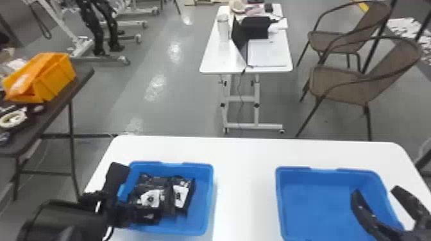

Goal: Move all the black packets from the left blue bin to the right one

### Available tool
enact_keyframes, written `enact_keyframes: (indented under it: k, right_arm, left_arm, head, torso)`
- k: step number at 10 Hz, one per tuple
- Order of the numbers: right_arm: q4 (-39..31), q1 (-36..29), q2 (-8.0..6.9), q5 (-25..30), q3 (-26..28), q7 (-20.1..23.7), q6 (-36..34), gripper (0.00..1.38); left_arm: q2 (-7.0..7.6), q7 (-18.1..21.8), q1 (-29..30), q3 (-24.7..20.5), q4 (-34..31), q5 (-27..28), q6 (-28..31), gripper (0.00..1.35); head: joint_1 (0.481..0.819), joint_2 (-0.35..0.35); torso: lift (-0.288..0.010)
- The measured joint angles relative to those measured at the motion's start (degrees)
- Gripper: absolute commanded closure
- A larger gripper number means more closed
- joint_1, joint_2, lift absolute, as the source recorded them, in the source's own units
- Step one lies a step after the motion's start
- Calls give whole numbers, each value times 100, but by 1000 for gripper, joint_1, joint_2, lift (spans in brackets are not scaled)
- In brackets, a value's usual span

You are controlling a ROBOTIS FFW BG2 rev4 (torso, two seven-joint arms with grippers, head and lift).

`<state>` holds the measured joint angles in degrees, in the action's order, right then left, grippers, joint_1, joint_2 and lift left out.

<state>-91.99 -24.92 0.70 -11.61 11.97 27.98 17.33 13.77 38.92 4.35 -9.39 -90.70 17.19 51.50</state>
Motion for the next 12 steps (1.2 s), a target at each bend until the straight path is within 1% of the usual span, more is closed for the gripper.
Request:
enact_keyframes:
  k: [1, 2, 3, 4, 5, 6, 7, 8, 9, 10, 11, 12]
  right_arm:
    - [3, 4, 0, -5, -1, 19, -1, 177]
    - [2, 4, 0, -8, -2, 23, -2, 177]
    - [-10, -2, 0, -8, -2, 23, -2, 177]
    - [-29, -4, 0, -6, -2, 23, -2, 174]
    - [-63, 19, 0, -3, -6, 23, 0, 173]
    - [-75, 103, 0, -16, -24, 55, 1, 173]
    - [-74, 237, 0, -55, -34, 165, 2, 173]
    - [-60, 399, 0, -101, -53, 294, 1, 171]
    - [-44, 557, 0, -190, -158, 318, -1, 176]
    - [18, 717, 0, -311, -320, 312, -1, 176]
    - [114, 887, 0, -380, -473, 312, -2, 174]
    - [196, 1029, 0, -398, -595, 313, -2, 171]
  left_arm:
    - [-77, 273, 68, -130, -70, -1, -199, 1214]
    - [-180, 449, 209, -281, -364, 21, -403, 1214]
    - [-258, 471, 387, -331, -855, 45, -583, 1214]
    - [-303, 514, 511, -294, -1259, -44, -946, 1214]
    - [-313, 573, 535, -171, -1432, -346, -1453, 1214]
    - [-290, 581, 450, 36, -1404, -687, -1892, 1213]
    - [-240, 597, 186, 378, -1106, -1043, -2315, 1214]
    - [-158, 632, -218, 825, -577, -1462, -2799, 1214]
    - [-61, 651, -657, 1314, -94, -1806, -3125, 1214]
    - [2, 672, -1056, 1767, 273, -2053, -3298, 1214]
    - [3, 697, -1379, 2117, 601, -2296, -3435, 1214]
    - [-66, 751, -1648, 2362, 853, -2410, -3499, 1214]
  head:
    - [695, 128]
    - [695, 121]
    - [695, 110]
    - [695, 85]
    - [695, 40]
    - [695, 16]
    - [695, -29]
    - [695, -80]
    - [695, -116]
    - [695, -128]
    - [695, -145]
    - [695, -156]
  torso:
    - [0]
    - [0]
    - [0]
    - [0]
    - [0]
    - [0]
    - [0]
    - [0]
    - [0]
    - [0]
    - [0]
    - [0]
